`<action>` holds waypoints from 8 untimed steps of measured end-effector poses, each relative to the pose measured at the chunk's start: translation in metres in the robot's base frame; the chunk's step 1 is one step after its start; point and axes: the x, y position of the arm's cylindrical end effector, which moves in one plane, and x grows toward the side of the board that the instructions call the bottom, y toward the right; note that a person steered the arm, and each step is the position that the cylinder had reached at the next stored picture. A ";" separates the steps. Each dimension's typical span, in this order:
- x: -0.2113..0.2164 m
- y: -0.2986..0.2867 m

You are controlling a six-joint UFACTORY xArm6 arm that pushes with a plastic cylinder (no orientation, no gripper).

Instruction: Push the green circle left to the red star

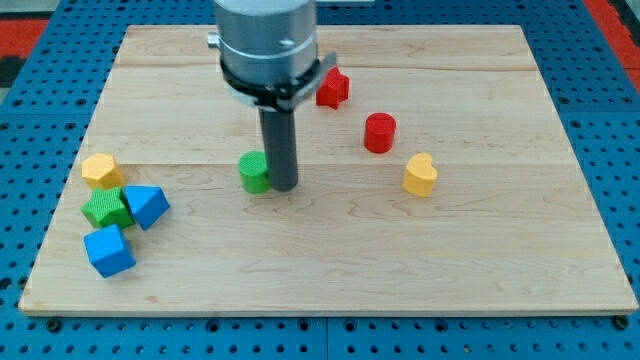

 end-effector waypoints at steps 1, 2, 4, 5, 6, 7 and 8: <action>-0.017 -0.003; 0.015 0.007; -0.031 -0.045; -0.073 -0.060; -0.072 -0.065; -0.047 -0.093; -0.086 -0.105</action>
